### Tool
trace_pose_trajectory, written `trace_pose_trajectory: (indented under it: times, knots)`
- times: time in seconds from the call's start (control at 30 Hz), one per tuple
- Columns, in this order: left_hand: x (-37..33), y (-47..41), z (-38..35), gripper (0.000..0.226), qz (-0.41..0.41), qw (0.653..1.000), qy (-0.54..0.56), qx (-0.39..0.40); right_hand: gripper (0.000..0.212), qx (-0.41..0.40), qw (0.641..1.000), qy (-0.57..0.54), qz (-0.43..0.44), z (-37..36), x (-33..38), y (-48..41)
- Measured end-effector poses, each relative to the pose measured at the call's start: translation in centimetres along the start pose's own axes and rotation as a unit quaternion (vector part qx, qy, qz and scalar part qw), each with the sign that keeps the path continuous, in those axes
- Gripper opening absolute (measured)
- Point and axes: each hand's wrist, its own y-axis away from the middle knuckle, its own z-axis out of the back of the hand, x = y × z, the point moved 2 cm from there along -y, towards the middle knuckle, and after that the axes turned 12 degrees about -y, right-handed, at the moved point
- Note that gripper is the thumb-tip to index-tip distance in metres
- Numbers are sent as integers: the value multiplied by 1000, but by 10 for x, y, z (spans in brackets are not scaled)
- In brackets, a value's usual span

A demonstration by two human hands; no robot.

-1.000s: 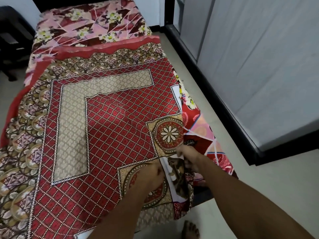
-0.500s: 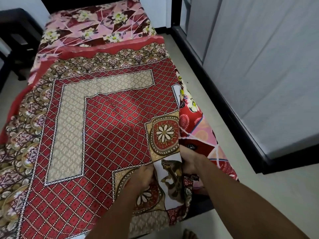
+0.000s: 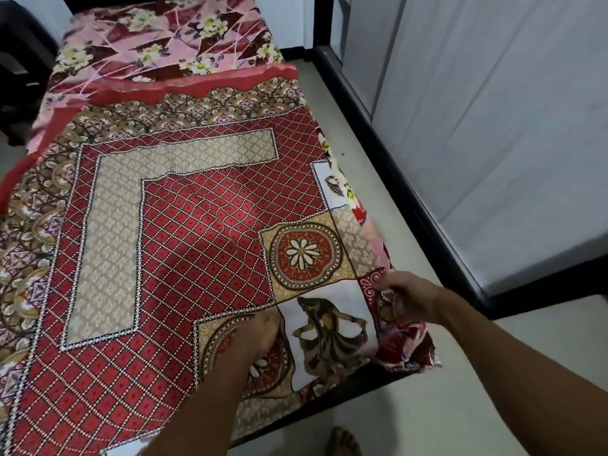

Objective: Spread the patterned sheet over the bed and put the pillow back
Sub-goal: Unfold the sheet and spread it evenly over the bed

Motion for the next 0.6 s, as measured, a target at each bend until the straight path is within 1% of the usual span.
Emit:
trace_pose_trajectory:
  times: [0.03, 0.07, 0.1, 0.17, 0.2, 0.27, 0.3, 0.37, 0.4, 0.47, 0.53, 0.6]
  knots:
    - [1, -3, -1, 51, 4, 1000, 6, 4, 80, 2, 998, 63, -21, 0, 0, 11]
    - [1, -4, -2, 59, -4, 1000, 0, 3, 69, 8, 993, 114, -36, 1, -1, 20]
    - [-2, -3, -3, 62, -21, 1000, -17, 8, 62, -5, 985, 167, -48, 6, -5, 24]
    - [-13, 3, 0, 53, -49, 995, -81, -5, 69, -30, 965, 250, -76, 13, -13, 26]
    - [-22, 9, 3, 49, -58, 991, -116, -33, 68, -36, 957, 273, -89, 17, -19, 24]
    - [-41, 19, 5, 48, -67, 976, -174, -113, 55, -51, 951, 293, -81, 18, -28, 22]
    - [-52, 23, 3, 47, -91, 966, -194, -147, 49, -63, 954, 286, -70, 21, -34, 24]
    - [-72, 31, -6, 43, -174, 944, -205, -190, 34, -95, 968, 230, -22, 22, -39, 30]
    - [-83, 34, -12, 41, -216, 935, -208, -191, 30, -113, 975, 192, 6, 23, -42, 34]
    - [-103, 36, -26, 40, -273, 921, -210, -182, 32, -159, 976, 137, 55, 29, -49, 41]
    - [-120, 38, -39, 40, -288, 918, -196, -189, 29, -197, 971, 104, 91, 33, -57, 42]
    - [-136, 39, -50, 42, -286, 922, -178, -192, 22, -225, 968, 60, 97, 36, -62, 43]
